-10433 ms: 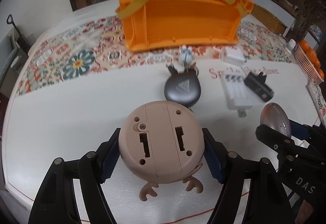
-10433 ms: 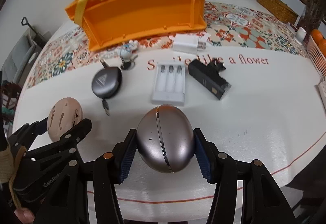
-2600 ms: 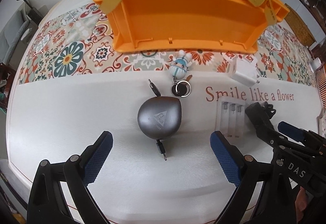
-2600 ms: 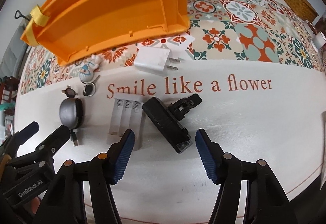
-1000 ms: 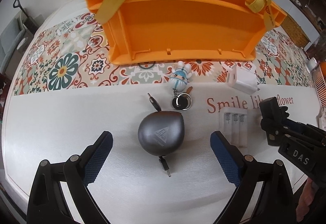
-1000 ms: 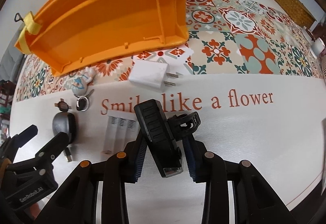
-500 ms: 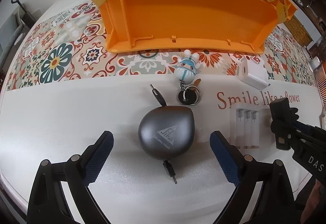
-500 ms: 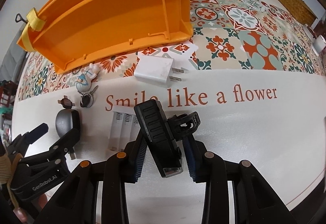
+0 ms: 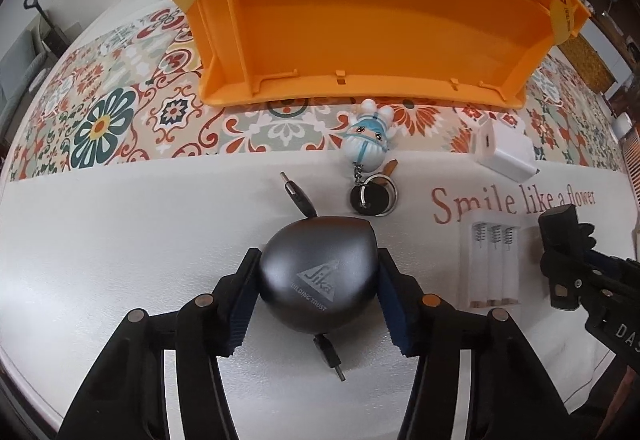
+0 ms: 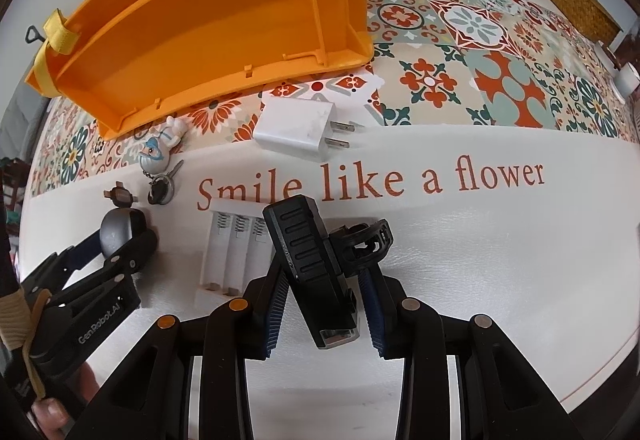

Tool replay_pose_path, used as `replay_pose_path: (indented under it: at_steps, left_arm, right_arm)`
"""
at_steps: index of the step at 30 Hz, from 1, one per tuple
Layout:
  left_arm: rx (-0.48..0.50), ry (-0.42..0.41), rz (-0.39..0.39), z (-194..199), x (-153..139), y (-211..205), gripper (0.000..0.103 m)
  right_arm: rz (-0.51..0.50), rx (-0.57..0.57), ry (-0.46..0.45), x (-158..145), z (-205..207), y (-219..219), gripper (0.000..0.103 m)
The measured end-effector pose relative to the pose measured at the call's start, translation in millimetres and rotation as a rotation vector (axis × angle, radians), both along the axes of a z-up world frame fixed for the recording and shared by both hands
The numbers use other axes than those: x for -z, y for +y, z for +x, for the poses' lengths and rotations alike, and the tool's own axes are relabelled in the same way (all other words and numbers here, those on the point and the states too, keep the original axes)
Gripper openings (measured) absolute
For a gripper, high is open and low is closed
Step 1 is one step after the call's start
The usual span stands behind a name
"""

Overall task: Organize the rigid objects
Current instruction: 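Lift the cable reel and flashlight toward the orange crate with both tools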

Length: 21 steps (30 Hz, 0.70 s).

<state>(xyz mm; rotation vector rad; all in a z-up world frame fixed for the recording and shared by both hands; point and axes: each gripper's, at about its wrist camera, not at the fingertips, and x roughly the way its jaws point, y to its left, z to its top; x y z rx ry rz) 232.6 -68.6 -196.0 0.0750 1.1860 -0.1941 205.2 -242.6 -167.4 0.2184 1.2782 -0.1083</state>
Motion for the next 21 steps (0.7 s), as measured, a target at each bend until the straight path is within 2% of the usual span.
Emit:
replay_pose_path:
  at_steps: [4,14,21]
  left_arm:
    - [-0.004,0.003,-0.002,-1.2,-1.6,1.6,0.055]
    - [0.005,-0.076,0.013,-5.4,-30.7,4.7,0.055]
    - [-0.009,-0.106,-0.044,-2.0,-55.3,9.3,0.055]
  right_arm:
    - [0.0,-0.001,-0.005,-2.3,-0.6,0.1,0.036]
    - [0.008,-0.011,-0.045,-17.1,0.0,1.9,0.036]
    - [0.016,-0.022,-0.092,-38.0,4.3,7.7,0.036]
